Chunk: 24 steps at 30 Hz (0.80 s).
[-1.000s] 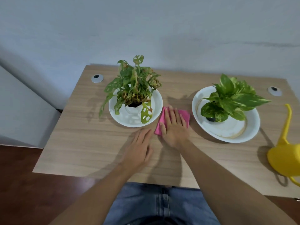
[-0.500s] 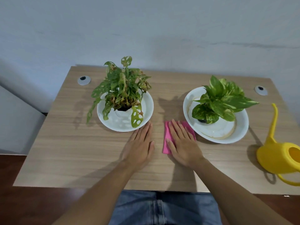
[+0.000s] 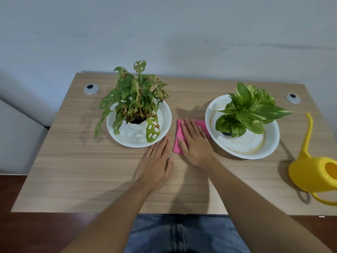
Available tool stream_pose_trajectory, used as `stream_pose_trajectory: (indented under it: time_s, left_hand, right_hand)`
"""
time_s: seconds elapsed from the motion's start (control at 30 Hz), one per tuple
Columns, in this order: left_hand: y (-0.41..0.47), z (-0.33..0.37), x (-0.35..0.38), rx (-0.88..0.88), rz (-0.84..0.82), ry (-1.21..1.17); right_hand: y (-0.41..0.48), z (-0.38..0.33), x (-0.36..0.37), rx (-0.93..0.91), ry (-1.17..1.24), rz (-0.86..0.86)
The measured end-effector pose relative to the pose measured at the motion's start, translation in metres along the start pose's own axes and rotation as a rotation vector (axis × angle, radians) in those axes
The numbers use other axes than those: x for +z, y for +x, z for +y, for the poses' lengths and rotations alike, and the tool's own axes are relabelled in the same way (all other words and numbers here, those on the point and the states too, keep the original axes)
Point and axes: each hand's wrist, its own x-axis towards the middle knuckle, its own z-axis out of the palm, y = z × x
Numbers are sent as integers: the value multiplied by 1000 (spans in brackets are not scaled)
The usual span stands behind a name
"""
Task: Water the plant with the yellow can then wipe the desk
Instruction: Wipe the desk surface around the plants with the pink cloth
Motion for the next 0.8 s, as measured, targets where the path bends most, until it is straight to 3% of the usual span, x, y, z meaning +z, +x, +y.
stream_pose_trajectory:
  time_s: [0.33, 0.8]
  left_hand:
    - [-1, 0, 1, -10, 19, 20]
    - [0, 2, -2, -16, 39, 8]
  right_hand:
    - [-112, 54, -11, -64, -21, -18]
    - [30, -11, 4, -19, 30, -54]
